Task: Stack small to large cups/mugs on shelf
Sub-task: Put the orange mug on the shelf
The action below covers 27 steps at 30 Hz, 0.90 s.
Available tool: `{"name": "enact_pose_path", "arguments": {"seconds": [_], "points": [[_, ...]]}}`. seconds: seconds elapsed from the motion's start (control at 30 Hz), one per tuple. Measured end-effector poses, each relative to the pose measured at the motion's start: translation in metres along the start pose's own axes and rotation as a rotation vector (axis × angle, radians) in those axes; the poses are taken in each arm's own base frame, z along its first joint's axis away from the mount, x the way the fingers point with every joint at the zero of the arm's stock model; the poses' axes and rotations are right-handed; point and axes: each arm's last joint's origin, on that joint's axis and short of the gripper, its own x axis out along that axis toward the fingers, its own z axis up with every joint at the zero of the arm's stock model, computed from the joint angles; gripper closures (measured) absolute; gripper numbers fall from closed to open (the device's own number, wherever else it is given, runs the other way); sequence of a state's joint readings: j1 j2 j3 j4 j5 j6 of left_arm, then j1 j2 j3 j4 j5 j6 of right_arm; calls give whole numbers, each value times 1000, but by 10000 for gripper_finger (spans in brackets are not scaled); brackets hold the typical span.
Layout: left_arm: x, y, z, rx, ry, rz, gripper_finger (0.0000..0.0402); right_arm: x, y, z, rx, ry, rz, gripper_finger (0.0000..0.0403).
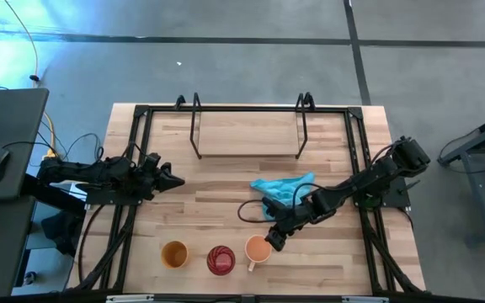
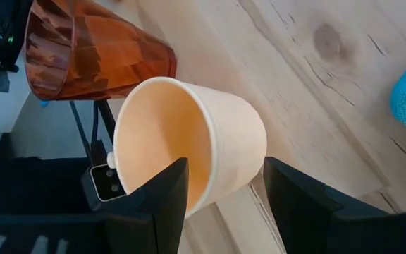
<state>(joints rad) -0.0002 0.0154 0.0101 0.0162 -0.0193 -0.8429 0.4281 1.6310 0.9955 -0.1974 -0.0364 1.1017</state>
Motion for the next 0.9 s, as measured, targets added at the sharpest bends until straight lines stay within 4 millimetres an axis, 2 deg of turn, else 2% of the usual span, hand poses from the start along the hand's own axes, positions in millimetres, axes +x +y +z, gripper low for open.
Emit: {"name": "enact_pose_path", "arguments": {"seconds": [0.53,0.9], "points": [[0,0,1,0,-16,12,389,1,3,-8,-48,17,6,226],[0,0,1,-3,-16,11,389,26,0,-12,-2,32,17,226]]}}
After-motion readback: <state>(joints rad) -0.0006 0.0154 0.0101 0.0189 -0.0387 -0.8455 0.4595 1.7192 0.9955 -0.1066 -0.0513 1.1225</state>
